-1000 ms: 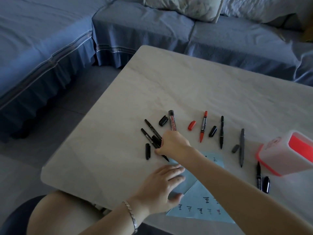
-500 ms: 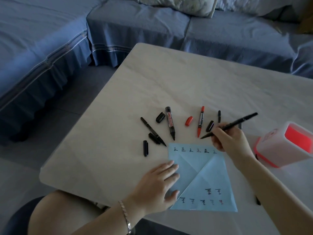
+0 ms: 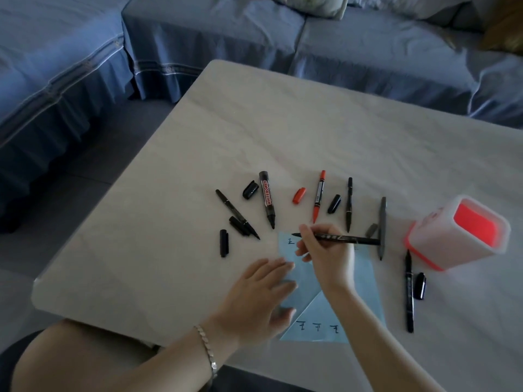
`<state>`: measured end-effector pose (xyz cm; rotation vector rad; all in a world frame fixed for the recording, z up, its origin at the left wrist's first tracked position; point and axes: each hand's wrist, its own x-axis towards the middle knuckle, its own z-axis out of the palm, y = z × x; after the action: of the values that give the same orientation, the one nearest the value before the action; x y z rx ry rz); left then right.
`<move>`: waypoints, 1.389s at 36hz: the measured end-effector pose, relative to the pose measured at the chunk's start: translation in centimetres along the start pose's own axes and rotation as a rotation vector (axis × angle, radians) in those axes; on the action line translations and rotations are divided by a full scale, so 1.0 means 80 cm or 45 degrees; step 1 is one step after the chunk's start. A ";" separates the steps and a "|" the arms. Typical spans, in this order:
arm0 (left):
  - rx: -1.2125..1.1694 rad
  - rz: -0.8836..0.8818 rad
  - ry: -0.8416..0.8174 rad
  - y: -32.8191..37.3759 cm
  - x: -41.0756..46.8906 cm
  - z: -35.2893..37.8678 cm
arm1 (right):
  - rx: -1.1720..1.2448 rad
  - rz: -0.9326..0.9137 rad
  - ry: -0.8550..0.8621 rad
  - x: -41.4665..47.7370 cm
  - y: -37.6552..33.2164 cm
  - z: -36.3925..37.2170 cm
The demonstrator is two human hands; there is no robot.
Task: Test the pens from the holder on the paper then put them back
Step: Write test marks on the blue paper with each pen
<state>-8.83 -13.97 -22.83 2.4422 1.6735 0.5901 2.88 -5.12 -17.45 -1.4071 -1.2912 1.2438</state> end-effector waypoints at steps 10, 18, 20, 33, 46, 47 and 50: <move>-0.116 -0.085 -0.070 -0.001 -0.001 -0.001 | -0.220 -0.038 0.292 -0.006 0.033 0.002; -0.142 -0.106 -0.082 -0.001 -0.001 -0.001 | -0.250 -0.080 0.296 -0.002 0.037 0.005; -0.126 -0.104 -0.082 -0.001 -0.002 -0.002 | -0.261 -0.098 0.315 -0.003 0.039 0.007; -0.112 -0.114 -0.118 0.001 0.000 -0.002 | -0.341 -0.166 0.314 -0.001 0.043 0.010; -0.148 -0.126 -0.099 -0.001 0.001 0.000 | -0.393 -0.160 0.309 0.000 0.043 0.010; -0.147 -0.128 -0.100 -0.001 0.001 0.000 | -0.392 -0.165 0.319 0.000 0.043 0.010; -0.147 -0.128 -0.110 0.000 0.001 -0.001 | -0.397 -0.177 0.311 0.001 0.043 0.009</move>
<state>-8.86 -13.88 -22.76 2.2561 1.6687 0.5433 2.73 -5.49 -20.98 -1.5997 -1.4247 0.7738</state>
